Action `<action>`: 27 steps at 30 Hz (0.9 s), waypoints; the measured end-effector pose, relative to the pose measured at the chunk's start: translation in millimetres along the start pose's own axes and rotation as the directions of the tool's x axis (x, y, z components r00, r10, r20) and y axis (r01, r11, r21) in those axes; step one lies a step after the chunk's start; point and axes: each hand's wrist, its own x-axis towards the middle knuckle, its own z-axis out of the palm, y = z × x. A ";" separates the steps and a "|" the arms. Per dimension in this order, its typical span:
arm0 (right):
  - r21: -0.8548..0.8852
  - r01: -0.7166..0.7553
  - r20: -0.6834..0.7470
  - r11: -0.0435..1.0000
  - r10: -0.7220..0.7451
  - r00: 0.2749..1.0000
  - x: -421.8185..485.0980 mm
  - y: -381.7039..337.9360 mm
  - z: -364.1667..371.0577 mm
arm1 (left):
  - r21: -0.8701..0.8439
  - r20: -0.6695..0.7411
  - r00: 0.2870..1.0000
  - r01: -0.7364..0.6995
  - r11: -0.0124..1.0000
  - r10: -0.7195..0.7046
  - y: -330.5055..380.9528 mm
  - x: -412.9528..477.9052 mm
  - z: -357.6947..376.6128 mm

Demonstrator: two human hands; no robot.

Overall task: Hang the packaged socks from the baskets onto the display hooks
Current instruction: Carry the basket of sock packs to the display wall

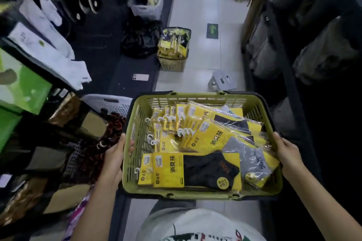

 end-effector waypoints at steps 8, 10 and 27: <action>-0.039 -0.017 0.046 0.999 0.019 0.999 128.4 -126.8 101.8 | 0.004 -0.085 0.996 -0.027 1.000 0.027 120.3 130.8 81.6; -0.056 -0.002 0.073 0.998 0.006 0.997 164.0 -155.6 126.2 | 0.008 -0.103 0.995 -0.018 1.000 0.019 140.7 156.9 98.7; -0.352 0.222 0.446 0.909 -0.046 0.894 433.2 -398.5 356.7 | -0.347 -0.466 0.854 0.065 0.935 -0.232 241.0 296.8 235.7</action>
